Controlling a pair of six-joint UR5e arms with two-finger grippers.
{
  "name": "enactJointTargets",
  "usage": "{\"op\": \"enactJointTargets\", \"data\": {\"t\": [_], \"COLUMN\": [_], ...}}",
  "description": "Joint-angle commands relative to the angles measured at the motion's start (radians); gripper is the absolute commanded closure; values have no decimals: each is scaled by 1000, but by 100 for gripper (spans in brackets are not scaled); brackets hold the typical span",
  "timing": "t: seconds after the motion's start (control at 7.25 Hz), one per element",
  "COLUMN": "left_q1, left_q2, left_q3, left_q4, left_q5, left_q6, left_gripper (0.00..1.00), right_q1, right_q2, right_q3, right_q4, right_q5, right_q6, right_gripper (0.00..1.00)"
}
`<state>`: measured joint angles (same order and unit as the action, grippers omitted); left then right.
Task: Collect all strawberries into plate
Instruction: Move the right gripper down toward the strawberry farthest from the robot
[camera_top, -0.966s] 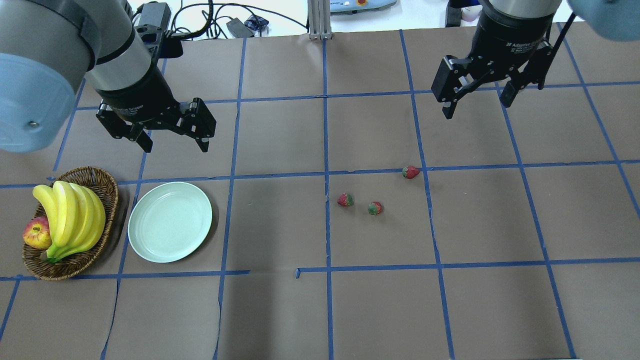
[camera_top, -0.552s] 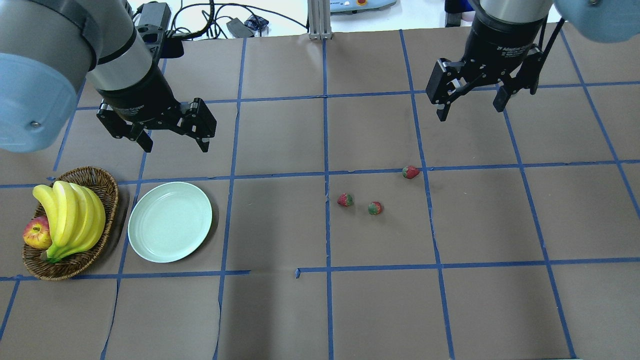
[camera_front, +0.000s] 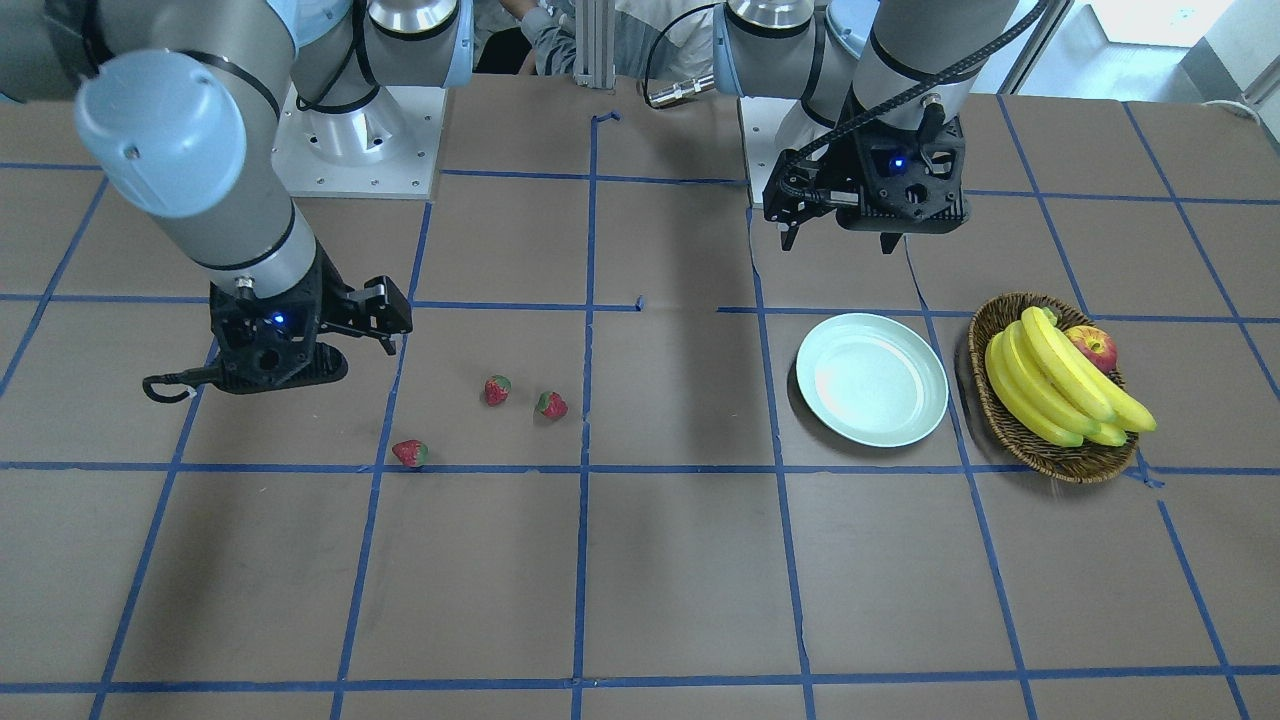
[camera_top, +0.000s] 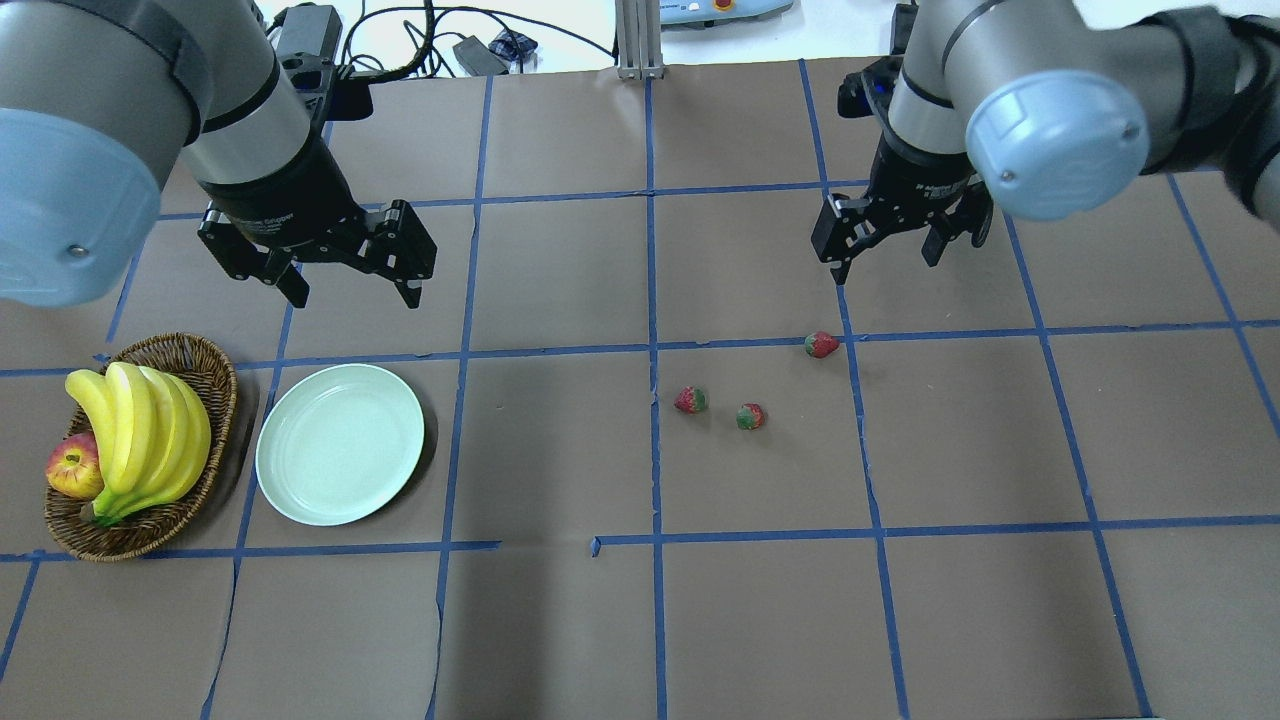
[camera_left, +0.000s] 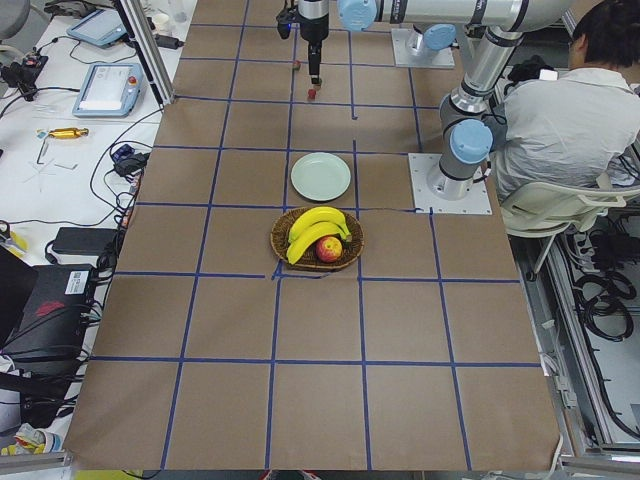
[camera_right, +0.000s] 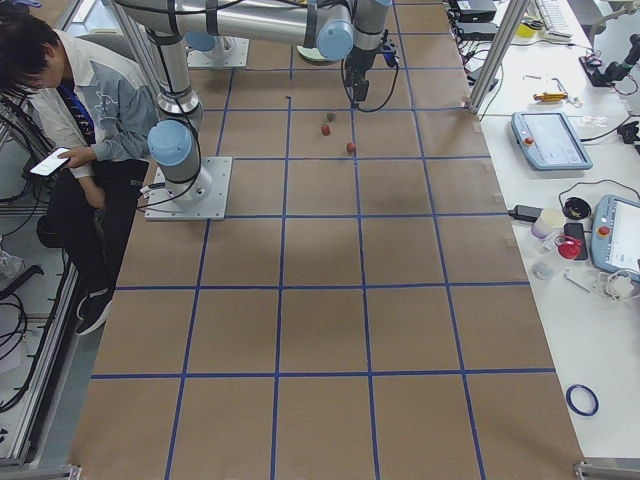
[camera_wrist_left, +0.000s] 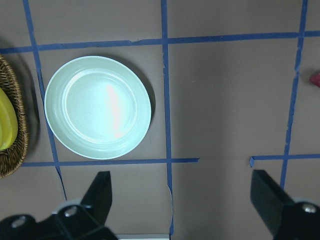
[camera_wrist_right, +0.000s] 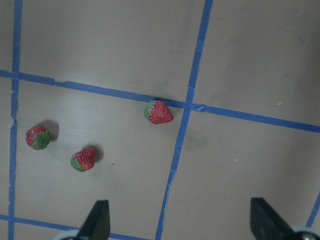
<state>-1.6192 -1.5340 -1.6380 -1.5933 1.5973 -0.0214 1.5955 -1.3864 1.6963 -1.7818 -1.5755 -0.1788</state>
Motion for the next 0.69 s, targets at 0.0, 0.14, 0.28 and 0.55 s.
{"op": "enactJointTargets", "data": {"t": [0.0,0.14,0.28,0.55], "left_q1": [-2,-2,-1,-2], "left_q2": [-1,-1,-1,-1], "left_q3": [0,0,0,-2], "left_q4": [-5,-5,-5,-7], "left_q5": [1,4,4,3], "left_q6": [0,0,0,0], "left_gripper": [0,0,0,0], "right_q1": [1,1,1,1], "right_q2": [38,90,122,159], "right_q3": [101,103,105,105], "right_q4": [-103,-155,-178,-189], "right_q5": [5,65,69,75], "right_q6": [-103,-114,-155,-185], "right_gripper": [0,0,0,0]}}
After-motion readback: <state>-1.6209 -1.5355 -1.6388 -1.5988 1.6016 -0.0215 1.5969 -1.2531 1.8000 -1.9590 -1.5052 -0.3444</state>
